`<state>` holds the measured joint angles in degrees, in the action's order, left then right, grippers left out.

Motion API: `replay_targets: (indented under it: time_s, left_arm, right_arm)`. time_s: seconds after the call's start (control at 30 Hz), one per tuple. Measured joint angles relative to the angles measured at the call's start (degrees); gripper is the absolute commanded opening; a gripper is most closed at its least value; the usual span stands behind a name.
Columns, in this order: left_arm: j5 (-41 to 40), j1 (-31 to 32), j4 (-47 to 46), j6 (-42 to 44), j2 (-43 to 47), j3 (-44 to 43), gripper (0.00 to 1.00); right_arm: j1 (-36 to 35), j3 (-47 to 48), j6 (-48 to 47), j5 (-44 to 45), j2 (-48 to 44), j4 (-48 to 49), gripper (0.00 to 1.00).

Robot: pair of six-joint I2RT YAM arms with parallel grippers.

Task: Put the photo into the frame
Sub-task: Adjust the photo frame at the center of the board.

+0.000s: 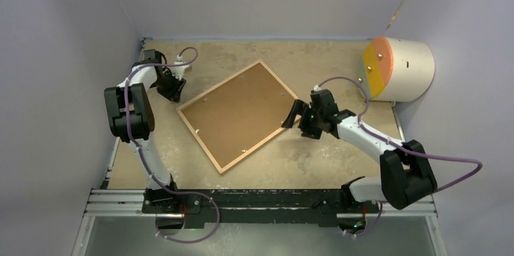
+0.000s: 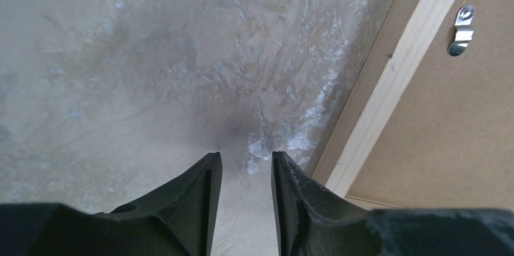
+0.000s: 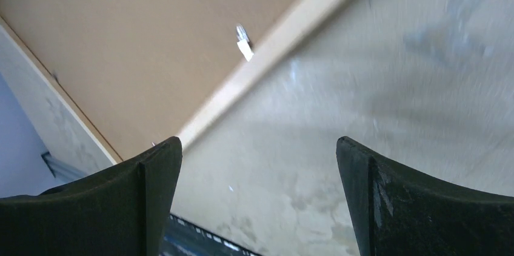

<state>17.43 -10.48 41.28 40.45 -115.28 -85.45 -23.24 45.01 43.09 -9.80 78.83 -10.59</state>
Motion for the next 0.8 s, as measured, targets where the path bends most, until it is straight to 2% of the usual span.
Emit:
replay_targets:
  time_s: [0.13, 0.33, 0.57, 0.8]
  left_arm:
    - [0.20, 0.02, -1.27, -0.87, -0.52, 2.64, 0.32]
    - [1.99, 0.66, -4.35, 0.46, 3.30, 8.98, 0.30]
    - [4.31, 4.55, -5.25, 4.22, 11.39, 20.22, 0.26]
    - [8.00, 11.89, 0.15, 9.73, 18.38, 28.41, 0.25]
  right_arm:
    - [-0.24, -7.54, 2.69, -4.02, -3.91, 0.68, 0.99]
    - [-0.33, -8.76, 5.84, -10.23, -0.94, 8.92, 0.99]
    - [0.68, -0.68, 6.56, -13.07, 12.48, 11.76, 0.99]
    - [6.10, 7.10, 3.34, -9.38, 15.56, 8.13, 0.99]
